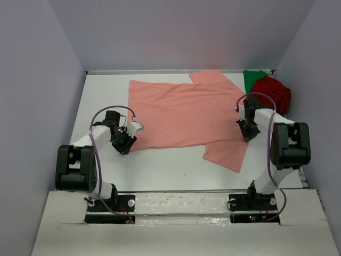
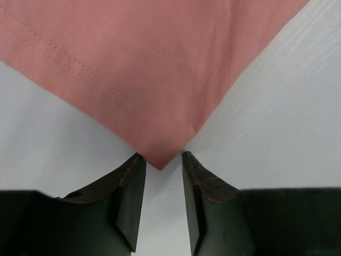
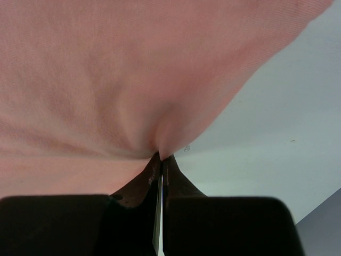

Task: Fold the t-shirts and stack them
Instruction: Grap the side of the flattened tshirt closest away from the robot with both arms

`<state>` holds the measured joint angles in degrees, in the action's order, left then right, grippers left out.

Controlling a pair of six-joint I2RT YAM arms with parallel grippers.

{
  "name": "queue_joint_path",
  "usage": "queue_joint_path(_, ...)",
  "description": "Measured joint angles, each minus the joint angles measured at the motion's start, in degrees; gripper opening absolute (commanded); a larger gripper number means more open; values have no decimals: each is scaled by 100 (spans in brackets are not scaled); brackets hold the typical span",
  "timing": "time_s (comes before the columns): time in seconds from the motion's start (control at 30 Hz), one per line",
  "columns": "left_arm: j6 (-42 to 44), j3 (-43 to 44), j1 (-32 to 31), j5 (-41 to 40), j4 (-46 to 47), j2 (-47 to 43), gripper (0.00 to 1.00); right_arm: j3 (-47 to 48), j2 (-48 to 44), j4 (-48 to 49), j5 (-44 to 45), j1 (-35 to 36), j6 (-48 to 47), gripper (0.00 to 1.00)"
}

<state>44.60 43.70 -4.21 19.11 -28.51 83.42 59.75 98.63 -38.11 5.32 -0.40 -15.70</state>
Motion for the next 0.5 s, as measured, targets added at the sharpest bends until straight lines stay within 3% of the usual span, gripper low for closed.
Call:
queue_joint_path(0.17, -13, 22, -35, 179, -92, -9, 34, 22, 15, -26, -2, 0, 0, 0)
queue_joint_path(0.27, -13, 33, -59, 234, -136, -61, 17, 22, 15, -26, -2, 0, -2, 0)
queue_joint_path(0.3, -22, 33, -61, 254, -146, -79, 0, 22, 15, -26, -2, 0, -2, 0)
queue_joint_path(0.5, -28, 81, -76, 297, -258, -87, 0, 22, 15, -28, -4, 0, -20, 0)
